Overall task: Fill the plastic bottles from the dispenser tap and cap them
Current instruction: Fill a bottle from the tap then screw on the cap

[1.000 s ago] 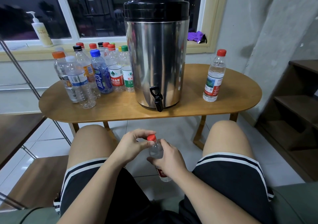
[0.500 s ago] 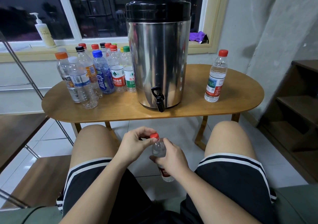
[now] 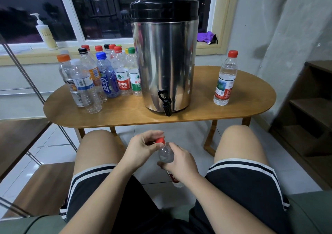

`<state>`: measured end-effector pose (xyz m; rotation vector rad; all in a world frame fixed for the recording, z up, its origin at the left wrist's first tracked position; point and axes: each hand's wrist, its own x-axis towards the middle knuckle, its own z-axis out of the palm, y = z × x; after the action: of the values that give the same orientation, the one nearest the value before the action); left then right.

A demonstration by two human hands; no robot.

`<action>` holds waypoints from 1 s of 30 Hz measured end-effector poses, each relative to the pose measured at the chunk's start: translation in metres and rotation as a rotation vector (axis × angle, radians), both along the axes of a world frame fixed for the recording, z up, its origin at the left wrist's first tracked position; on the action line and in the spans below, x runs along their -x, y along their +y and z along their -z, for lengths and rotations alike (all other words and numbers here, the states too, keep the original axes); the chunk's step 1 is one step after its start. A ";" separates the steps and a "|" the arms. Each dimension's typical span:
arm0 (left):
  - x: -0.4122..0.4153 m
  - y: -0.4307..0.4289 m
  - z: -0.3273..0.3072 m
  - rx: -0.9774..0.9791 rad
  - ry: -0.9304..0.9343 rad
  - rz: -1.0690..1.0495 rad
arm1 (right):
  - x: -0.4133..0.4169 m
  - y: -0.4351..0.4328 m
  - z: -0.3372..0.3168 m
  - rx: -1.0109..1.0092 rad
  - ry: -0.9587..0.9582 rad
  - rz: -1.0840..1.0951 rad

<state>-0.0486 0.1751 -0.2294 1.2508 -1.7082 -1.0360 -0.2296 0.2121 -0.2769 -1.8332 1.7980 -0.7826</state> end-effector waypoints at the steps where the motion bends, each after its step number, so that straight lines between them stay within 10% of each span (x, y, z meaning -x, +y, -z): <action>1: 0.000 0.001 0.001 0.005 0.006 -0.023 | 0.000 0.000 0.000 -0.001 -0.001 -0.005; 30: 0.006 0.009 -0.012 0.032 0.150 -0.056 | 0.033 -0.003 -0.040 -0.033 -0.278 0.007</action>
<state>-0.0544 0.1839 -0.2174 1.1637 -1.5614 -1.0386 -0.2622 0.2091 -0.2368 -1.6084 1.6292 -0.9531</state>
